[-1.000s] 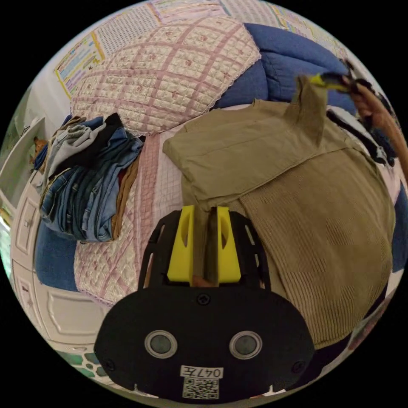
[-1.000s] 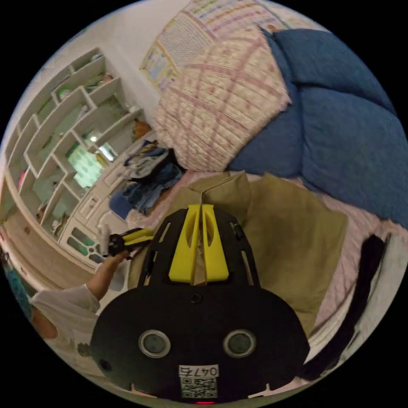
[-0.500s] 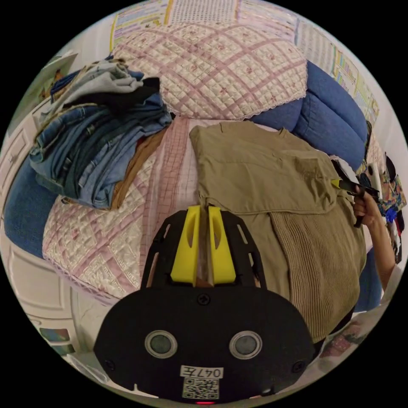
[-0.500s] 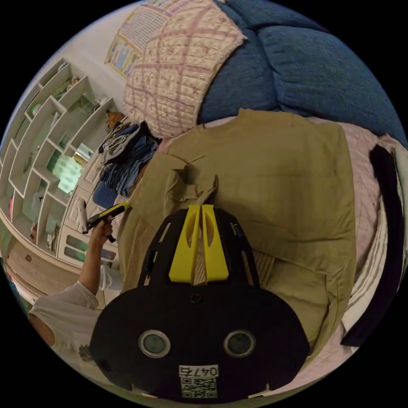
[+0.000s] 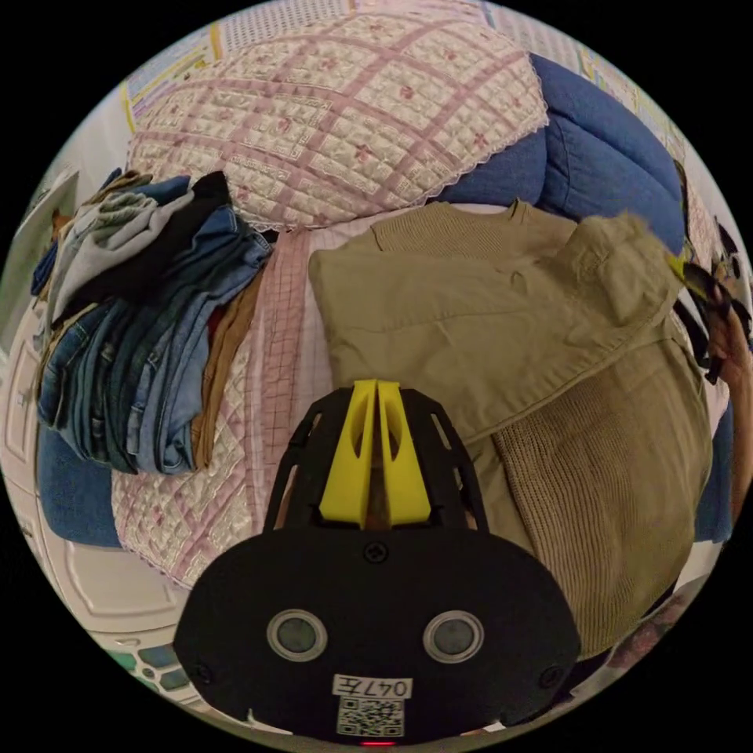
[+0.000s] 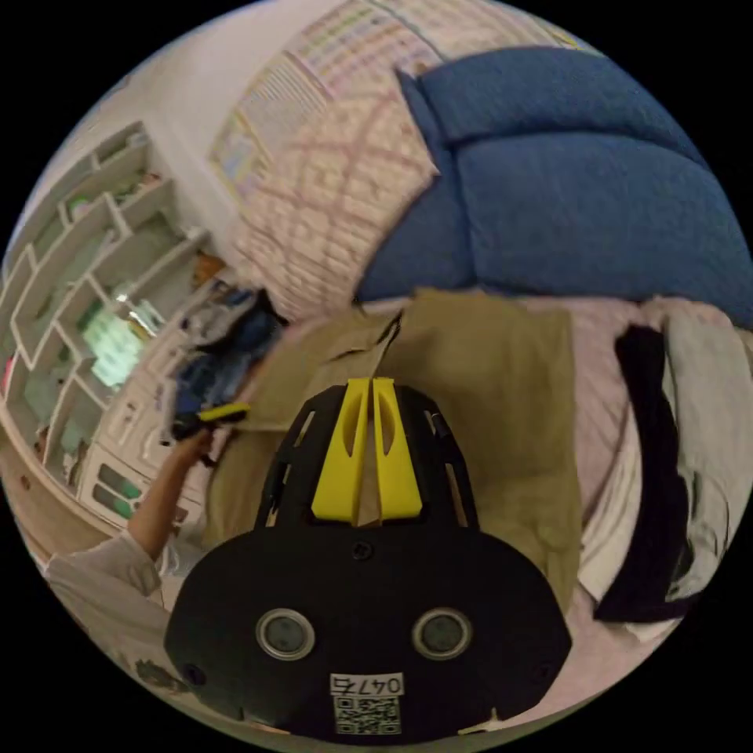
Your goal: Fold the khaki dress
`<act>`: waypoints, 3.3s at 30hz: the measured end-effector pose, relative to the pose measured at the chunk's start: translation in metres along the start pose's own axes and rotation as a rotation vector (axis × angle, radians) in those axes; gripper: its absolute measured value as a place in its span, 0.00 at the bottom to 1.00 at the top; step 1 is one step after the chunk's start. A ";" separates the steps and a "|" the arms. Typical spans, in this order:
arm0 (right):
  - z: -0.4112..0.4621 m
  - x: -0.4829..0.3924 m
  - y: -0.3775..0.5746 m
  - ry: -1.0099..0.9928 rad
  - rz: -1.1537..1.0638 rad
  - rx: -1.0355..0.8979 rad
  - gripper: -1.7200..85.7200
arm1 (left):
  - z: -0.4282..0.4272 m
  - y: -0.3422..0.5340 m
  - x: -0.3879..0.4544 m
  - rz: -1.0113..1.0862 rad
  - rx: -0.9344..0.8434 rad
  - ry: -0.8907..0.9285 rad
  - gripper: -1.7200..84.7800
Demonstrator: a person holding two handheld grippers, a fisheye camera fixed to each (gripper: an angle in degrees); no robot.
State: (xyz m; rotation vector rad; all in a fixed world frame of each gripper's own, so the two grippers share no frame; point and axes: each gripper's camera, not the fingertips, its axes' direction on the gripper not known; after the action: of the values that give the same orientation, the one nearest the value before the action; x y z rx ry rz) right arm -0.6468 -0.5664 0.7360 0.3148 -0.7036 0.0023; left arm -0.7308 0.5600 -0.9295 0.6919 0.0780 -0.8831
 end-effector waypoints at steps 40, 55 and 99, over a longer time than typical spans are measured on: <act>-0.172 -0.134 0.093 0.318 -0.151 -0.126 0.01 | -0.190 0.112 -0.078 -0.028 0.082 0.032 0.01; -0.301 -0.164 0.197 0.348 -0.092 -0.080 0.03 | -0.368 0.227 -0.178 -0.219 0.207 0.121 0.01; -0.608 0.094 0.872 -0.231 -0.005 -0.071 0.02 | -0.603 0.573 -0.221 -0.264 0.372 1.059 0.01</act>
State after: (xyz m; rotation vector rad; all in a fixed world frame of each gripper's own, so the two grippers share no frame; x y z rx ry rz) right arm -0.2824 0.4284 0.6074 0.2511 -0.9300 -0.0643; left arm -0.3256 1.3132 -1.0261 1.4693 0.9851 -0.6982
